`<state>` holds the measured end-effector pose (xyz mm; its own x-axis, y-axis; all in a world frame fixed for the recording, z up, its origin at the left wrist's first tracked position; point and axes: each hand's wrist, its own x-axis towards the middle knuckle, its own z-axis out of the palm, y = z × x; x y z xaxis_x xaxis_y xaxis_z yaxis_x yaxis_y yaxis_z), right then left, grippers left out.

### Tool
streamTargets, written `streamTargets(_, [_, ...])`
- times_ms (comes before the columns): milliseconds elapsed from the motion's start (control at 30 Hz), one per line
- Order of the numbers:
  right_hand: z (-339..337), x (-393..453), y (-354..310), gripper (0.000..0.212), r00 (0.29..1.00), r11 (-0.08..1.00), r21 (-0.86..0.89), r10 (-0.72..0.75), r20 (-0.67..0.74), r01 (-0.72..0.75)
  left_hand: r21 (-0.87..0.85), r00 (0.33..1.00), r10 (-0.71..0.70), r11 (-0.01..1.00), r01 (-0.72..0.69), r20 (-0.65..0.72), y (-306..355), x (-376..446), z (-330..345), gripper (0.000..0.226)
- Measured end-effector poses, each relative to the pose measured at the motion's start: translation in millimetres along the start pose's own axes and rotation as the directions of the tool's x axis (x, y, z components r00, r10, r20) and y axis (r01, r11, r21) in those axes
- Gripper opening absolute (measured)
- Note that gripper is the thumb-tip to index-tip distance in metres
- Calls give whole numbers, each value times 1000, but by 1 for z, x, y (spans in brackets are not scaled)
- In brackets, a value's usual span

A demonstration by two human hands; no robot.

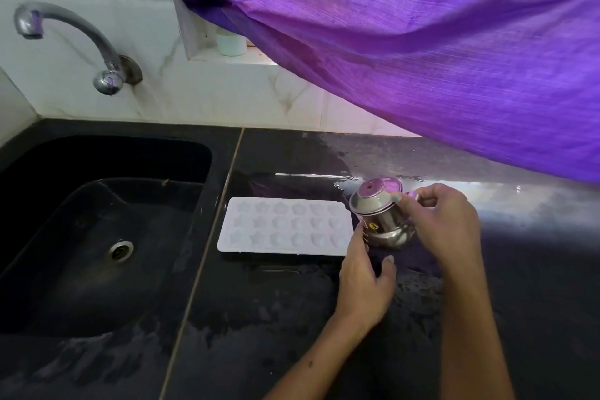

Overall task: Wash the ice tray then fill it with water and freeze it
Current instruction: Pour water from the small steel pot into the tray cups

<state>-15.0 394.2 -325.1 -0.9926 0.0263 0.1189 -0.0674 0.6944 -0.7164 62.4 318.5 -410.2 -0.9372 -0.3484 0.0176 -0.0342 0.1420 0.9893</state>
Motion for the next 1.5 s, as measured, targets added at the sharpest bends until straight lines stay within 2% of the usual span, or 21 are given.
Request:
streamTargets(633, [-6,-1,-4,29,999,988,-151,-6,45,13,50,999,-37,998,36,14,0,3,13,52])
streamTargets(933, [-12,-3,-4,23,997,998,-35,47,65,-45,53,1000,4,999,-3,-13,0,2,12,51])
streamTargets(1200, [-7,1,4,31,997,996,71,59,51,-62,71,997,20,997,-14,-78,-1,-1,11,67])
streamTargets(1500, [2,-7,-13,25,998,999,10,32,49,-33,24,995,23,999,-21,-97,-2,-2,3,61])
